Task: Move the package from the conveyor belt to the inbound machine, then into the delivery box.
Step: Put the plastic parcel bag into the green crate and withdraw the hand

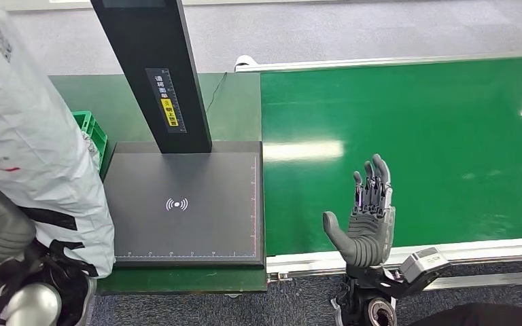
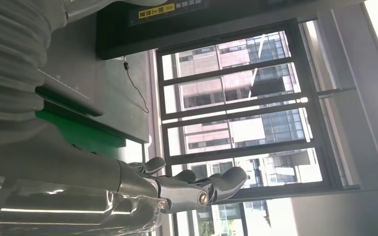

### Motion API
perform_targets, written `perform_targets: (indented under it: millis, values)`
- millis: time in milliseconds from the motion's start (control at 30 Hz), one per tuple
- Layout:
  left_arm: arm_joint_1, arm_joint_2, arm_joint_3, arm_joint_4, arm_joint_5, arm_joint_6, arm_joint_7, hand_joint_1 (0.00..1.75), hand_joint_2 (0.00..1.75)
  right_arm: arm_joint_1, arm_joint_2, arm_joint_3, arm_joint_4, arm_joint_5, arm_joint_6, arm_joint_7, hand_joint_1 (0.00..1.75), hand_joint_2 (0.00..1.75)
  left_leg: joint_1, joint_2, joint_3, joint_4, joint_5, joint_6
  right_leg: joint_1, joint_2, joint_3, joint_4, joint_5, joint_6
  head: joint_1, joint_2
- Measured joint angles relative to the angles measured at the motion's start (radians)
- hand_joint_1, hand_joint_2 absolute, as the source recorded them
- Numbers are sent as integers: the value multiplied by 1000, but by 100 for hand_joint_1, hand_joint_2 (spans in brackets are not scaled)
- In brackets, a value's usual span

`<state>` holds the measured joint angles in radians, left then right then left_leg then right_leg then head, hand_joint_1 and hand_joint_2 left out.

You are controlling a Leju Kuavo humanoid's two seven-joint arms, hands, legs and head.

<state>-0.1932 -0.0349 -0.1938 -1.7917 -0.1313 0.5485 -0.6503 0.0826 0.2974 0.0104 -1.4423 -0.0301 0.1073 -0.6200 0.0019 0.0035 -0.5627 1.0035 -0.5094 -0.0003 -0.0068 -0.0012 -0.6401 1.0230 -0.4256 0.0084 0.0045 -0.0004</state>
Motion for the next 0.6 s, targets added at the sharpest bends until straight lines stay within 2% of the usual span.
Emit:
perform_targets:
  millis: [133,300,600]
  values:
    - [-72,41,115,107,39,-68,20,175,175,-7,0,0,9,-1,6,-2,0,175,0,2,1,0,1,-1,0,1,0,1,1,-1,0,0]
    - [-171,80,261,297,-1,-119,71,175,175,-15,1,-2,20,1,19,-1,0,175,1,1,0,0,2,-2,0,0,0,1,1,-2,0,0]
    - [-284,146,462,595,-75,-153,81,175,175,4,3,2,21,7,21,-2,0,175,1,2,-1,0,2,-2,0,1,-2,2,1,-2,0,0]
